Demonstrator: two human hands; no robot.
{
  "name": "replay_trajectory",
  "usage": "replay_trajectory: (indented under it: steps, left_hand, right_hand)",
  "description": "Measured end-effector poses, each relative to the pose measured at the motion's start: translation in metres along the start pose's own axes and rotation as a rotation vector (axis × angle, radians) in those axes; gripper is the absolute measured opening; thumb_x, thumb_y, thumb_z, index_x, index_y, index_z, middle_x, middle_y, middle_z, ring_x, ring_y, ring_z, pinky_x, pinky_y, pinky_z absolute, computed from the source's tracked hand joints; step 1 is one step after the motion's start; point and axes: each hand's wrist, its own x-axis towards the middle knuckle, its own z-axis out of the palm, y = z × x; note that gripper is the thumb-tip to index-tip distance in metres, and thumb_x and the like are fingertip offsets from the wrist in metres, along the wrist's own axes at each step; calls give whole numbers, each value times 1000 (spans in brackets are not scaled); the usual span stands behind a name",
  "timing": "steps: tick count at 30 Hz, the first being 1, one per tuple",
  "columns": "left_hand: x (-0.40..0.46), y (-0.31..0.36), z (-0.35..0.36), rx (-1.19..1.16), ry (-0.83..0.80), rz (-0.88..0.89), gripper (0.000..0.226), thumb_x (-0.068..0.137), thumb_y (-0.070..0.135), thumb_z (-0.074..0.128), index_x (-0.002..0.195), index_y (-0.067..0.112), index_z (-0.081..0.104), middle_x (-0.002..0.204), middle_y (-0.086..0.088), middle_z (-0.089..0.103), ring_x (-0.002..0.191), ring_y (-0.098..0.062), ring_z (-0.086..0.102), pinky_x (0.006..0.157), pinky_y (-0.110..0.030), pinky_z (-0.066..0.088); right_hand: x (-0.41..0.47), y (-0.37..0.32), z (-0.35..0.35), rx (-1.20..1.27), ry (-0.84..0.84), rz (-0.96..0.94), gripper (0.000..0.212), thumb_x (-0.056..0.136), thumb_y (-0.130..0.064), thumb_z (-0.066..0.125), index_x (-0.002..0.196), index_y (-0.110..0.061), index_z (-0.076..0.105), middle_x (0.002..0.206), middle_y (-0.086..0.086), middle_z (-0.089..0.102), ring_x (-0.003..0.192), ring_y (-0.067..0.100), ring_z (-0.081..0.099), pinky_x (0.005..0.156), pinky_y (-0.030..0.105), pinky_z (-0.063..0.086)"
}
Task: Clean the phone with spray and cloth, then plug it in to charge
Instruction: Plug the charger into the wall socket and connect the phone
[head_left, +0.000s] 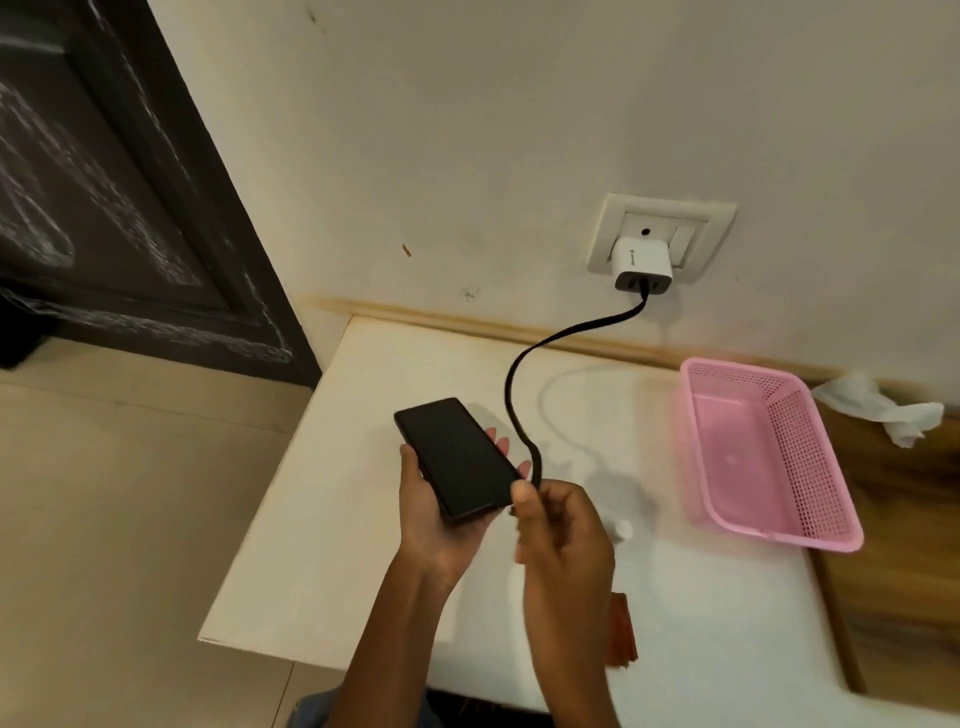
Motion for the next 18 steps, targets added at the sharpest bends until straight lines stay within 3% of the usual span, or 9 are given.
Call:
replay_trajectory:
  steps: [2, 4, 9, 14, 18]
  left_hand:
    - [5, 1, -2, 7, 2, -36, 71, 91, 65, 31, 125, 10, 60, 115, -17, 66, 104, -33, 64, 96, -53, 48]
    - [8, 4, -1, -2, 1, -44, 71, 90, 65, 34, 118, 8, 65, 114, -18, 67, 102, -34, 66, 87, -53, 52]
    - [12, 16, -1, -21, -1, 5, 67, 92, 62, 34, 103, 9, 74, 117, -20, 63, 103, -36, 65, 81, -58, 54]
    - [9, 19, 3, -6, 43, 40, 66, 93, 62, 32, 123, 11, 60, 124, -19, 59, 107, -34, 62, 78, -56, 56]
    - [6, 18, 7, 9, 45, 42, 67, 93, 63, 31, 128, 12, 56, 120, -18, 60, 108, -33, 61, 80, -54, 56]
  right_hand:
    - [-3, 12, 9, -11, 32, -55, 28, 75, -42, 61, 83, -15, 64, 67, -4, 67, 62, 7, 64, 59, 16, 52]
    - [-5, 23, 12, -42, 59, -120, 21, 74, -40, 63, 85, -22, 66, 74, -5, 71, 70, 13, 69, 63, 23, 56]
    - [-7, 35, 16, 28, 83, -114, 16, 72, -43, 65, 86, -36, 65, 82, -17, 72, 78, 10, 70, 65, 13, 54]
    - [-10, 40, 22, -3, 47, -102, 17, 74, -27, 71, 85, -38, 64, 83, -20, 71, 80, 3, 68, 65, 7, 51]
    - [-8, 44, 22, -35, 31, -80, 22, 76, -19, 73, 90, -34, 64, 85, -12, 72, 82, 8, 69, 71, 14, 55]
